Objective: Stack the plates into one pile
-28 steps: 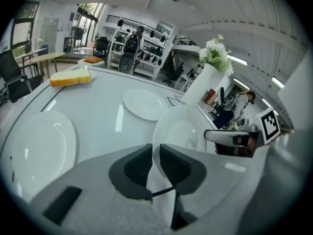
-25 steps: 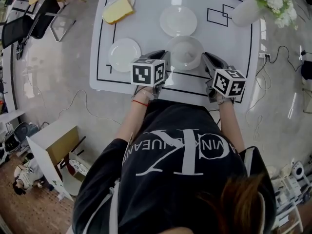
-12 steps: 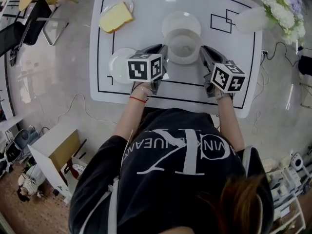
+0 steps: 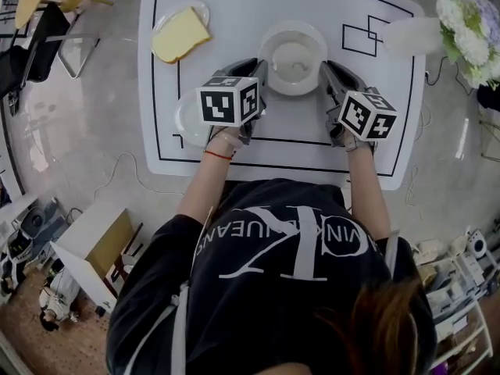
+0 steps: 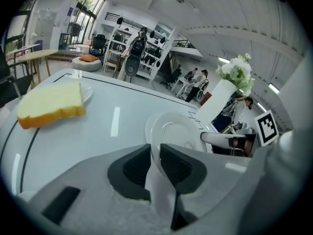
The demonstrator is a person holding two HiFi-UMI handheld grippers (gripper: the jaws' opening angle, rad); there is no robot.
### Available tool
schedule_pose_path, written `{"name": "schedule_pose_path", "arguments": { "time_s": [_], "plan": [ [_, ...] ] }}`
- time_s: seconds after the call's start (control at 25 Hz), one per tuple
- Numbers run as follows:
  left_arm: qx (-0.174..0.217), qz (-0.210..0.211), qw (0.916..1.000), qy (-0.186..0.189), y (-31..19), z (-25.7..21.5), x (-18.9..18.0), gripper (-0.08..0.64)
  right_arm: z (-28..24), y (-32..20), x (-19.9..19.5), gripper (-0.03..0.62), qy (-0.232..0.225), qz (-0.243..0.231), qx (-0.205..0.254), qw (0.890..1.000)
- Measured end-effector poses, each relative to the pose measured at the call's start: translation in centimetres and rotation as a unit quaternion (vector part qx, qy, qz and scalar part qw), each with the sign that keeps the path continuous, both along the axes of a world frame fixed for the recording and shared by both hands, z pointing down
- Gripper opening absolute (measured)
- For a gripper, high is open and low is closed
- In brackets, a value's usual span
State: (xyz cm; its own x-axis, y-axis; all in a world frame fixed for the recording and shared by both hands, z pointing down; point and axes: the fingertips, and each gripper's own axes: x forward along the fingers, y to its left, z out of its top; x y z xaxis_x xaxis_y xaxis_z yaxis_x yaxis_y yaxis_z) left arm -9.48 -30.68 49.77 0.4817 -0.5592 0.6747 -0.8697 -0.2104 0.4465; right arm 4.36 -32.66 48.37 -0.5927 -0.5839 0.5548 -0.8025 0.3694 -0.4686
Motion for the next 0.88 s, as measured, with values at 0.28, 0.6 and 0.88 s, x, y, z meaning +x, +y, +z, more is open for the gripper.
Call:
{"name": "schedule_pose_path", "arguments": {
  "time_s": [0.28, 0.6, 0.88],
  "plan": [
    [0.009, 0.035, 0.9987, -0.035, -1.3, 0.8, 0.3, 0.072, 0.4, -2.5, -0.1, 0.049, 0.022, 0.011, 0.012, 1.0],
    [0.018, 0.056, 0.9965, -0.06, -1.6, 1.3, 0.9, 0.083, 0.8, -3.6, 0.0, 0.057, 0.046, 0.011, 0.027, 0.999],
    [0.031, 0.052, 0.9958, -0.069, -1.9, 1.3, 0.8, 0.086, 1.0, -4.2, -0.1, 0.064, 0.081, 0.002, 0.05, 0.995]
  ]
}}
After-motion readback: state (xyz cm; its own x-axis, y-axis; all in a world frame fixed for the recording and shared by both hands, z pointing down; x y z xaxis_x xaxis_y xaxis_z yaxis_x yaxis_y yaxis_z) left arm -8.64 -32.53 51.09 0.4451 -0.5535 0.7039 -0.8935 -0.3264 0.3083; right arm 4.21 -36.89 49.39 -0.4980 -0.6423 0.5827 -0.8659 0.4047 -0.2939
